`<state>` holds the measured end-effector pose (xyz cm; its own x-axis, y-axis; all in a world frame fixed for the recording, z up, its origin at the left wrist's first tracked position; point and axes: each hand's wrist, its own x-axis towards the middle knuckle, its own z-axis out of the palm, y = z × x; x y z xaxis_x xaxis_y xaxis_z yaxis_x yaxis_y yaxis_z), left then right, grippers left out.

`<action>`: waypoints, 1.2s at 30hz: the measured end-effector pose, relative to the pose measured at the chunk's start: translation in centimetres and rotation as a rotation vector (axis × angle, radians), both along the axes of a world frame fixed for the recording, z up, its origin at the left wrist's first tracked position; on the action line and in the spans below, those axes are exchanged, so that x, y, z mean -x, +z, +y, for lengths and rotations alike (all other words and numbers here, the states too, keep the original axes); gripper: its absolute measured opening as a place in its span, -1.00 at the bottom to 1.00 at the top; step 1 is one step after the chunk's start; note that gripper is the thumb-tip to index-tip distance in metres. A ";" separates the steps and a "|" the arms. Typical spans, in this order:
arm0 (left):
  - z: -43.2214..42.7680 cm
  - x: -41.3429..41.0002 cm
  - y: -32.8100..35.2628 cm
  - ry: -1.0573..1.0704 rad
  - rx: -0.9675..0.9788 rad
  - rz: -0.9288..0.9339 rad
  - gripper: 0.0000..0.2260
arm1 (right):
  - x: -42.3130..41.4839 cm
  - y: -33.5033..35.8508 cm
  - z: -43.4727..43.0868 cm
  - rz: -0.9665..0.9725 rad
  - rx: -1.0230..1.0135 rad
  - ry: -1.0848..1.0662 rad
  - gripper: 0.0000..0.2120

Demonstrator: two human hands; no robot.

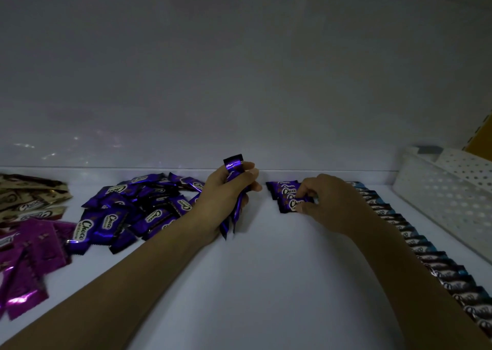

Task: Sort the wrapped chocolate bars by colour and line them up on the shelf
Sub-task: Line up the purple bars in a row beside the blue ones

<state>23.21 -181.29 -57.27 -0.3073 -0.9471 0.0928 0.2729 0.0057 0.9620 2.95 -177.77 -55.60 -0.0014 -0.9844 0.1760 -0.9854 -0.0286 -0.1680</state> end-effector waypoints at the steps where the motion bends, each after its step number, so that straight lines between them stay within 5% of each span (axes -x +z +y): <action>1: 0.0 0.0 0.0 0.000 0.001 -0.001 -0.89 | 0.0 0.0 0.0 0.006 0.004 0.001 -0.77; 13: 0.0 0.1 0.1 -0.005 0.000 -0.012 -0.94 | 0.3 0.1 -0.2 0.050 -0.005 0.006 -0.62; 36: -0.2 0.0 -0.2 -0.009 -0.001 -0.024 -0.92 | -0.5 -0.3 0.0 0.079 0.068 0.000 -0.78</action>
